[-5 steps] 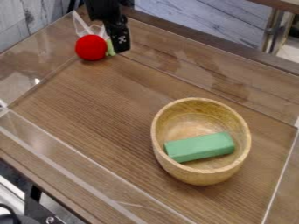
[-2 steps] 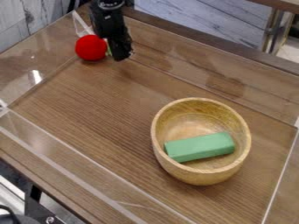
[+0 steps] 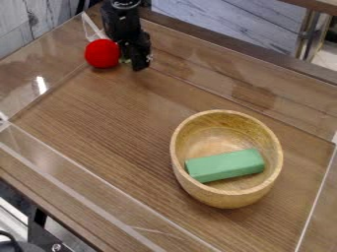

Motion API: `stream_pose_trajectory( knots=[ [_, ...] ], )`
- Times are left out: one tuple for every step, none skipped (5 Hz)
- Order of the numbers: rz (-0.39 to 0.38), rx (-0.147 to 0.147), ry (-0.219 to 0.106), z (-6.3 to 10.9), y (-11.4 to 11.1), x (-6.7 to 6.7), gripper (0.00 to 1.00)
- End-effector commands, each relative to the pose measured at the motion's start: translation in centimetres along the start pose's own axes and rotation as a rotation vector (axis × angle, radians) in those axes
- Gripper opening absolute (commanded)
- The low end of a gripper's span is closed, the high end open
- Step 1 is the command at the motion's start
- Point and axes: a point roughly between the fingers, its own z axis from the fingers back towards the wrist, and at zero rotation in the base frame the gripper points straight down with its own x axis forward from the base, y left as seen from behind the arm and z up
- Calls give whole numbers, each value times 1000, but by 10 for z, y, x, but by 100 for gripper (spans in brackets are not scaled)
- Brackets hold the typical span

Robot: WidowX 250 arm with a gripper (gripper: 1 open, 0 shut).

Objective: Move the red fruit to the left

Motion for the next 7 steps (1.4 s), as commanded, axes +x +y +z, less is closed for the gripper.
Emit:
stream_pose_trajectory(
  knots=[
    [17, -36, 27, 22, -15, -1, 100],
    [21, -15, 24, 27, -11, 2, 100],
    [26, 5, 21, 32, -8, 5, 100],
    [31, 14, 27, 47, -6, 5, 100],
    [42, 30, 32, 61, -5, 6, 100],
    [92, 48, 35, 62, -8, 9, 100],
    [144, 73, 36, 63, -11, 13, 100]
  ],
)
